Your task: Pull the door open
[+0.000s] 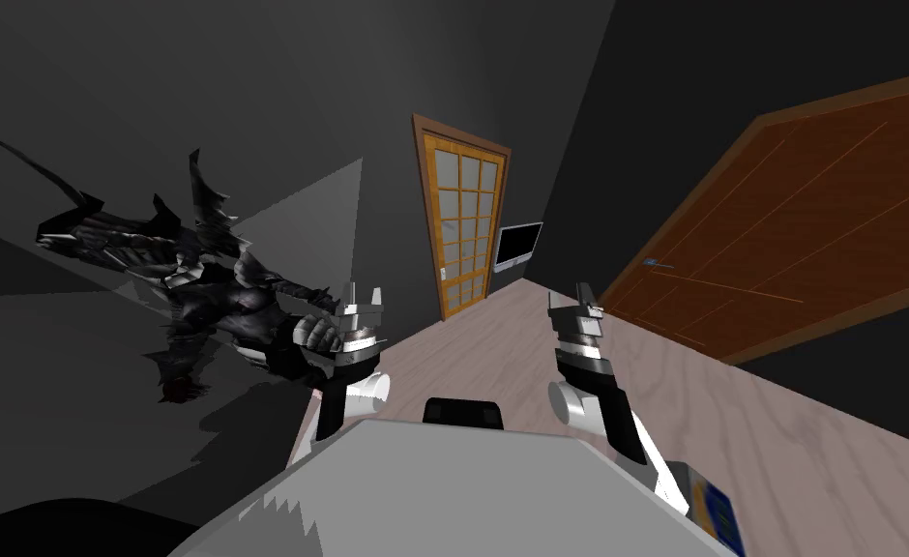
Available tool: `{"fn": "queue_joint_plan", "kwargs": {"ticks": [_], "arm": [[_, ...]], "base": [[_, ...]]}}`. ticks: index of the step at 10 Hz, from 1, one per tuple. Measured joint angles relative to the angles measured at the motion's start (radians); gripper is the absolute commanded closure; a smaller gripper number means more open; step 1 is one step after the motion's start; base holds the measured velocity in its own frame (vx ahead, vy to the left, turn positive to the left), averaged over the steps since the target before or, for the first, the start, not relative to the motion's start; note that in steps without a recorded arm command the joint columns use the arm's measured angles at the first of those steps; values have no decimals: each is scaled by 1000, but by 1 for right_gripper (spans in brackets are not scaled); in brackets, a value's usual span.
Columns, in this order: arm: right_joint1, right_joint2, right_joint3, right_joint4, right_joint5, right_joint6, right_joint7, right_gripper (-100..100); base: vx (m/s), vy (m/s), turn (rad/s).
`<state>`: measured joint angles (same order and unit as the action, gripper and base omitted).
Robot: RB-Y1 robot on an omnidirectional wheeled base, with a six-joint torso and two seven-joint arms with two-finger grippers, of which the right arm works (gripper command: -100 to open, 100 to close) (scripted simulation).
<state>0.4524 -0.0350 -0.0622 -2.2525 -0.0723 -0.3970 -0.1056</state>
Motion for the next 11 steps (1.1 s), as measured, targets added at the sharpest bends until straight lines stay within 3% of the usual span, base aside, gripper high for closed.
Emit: {"fn": "queue_joint_plan", "kwargs": {"ticks": [11], "arm": [[-59, -41, -24, 240, 83, -92, 193, -100]], "base": [[114, 29, 71]]}}
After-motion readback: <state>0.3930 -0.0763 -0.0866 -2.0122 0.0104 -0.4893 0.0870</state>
